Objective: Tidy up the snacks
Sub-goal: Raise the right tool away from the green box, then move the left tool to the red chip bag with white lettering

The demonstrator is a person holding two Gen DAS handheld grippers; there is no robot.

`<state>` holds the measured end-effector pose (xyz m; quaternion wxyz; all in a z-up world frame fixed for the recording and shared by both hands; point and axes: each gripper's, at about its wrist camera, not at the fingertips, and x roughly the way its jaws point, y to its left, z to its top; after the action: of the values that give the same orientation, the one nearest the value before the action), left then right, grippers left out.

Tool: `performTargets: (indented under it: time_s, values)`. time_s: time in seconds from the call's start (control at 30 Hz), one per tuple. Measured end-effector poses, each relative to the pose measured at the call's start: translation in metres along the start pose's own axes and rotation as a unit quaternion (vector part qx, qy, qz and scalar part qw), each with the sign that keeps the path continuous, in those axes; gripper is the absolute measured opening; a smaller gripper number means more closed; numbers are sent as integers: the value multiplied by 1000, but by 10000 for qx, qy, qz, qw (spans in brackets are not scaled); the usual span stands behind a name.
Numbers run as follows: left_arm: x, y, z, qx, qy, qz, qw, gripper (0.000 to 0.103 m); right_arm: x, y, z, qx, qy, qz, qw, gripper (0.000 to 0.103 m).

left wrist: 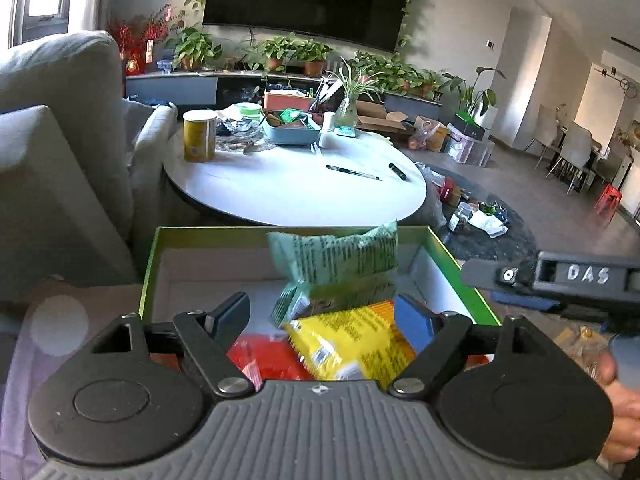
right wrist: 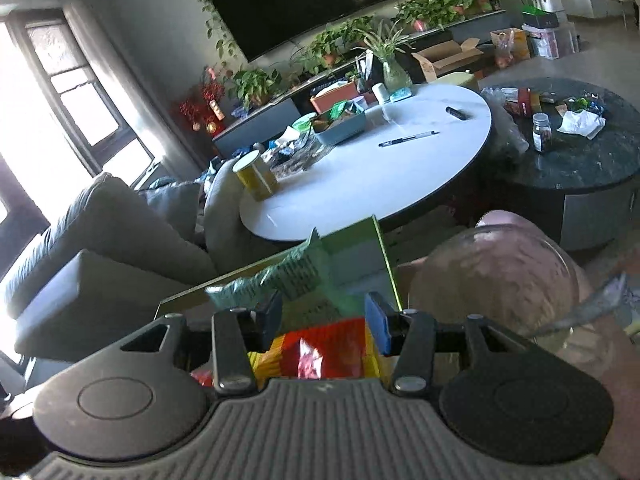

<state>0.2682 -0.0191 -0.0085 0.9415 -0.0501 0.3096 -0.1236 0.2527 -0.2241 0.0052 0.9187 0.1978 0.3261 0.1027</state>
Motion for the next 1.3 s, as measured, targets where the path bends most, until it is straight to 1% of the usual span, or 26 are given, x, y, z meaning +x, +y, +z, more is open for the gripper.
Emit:
performTargets:
  time_s: [0.13,0.27,0.43,0.63,1.0,1.1,1.2,1.3]
  values:
    - [-24,0,-7,50,-115,-7,9999,81,-15,11,-2,-94,32,135,9999,54]
    - [-52,0,-13,36,-218,-24,9998,82,-38,23,-8,-137,6,382,9992,57]
    - [-88,5,-21,-26,-368,60,9993,85,-68,39,-14,-334,-118,639,9973,59]
    - [-120,13,-43,-21,-379,254,9990,85,-91,52,-30,-514,-45,910,9945,59]
    - [-167,37,-96,-345,-168,415,9984,86,-115,61,-62,-697,227,1066,9916,59]
    - [-179,39,-114,-314,-63,484,9983,86,-119,62,-78,-851,405,1133,9891,59]
    - [-193,42,-135,-272,21,513,9983,86,-120,62,-98,-1073,620,1161,9855,62]
    - [-203,49,-157,-293,199,543,9979,86,-120,62,-119,-1304,849,1138,9812,62]
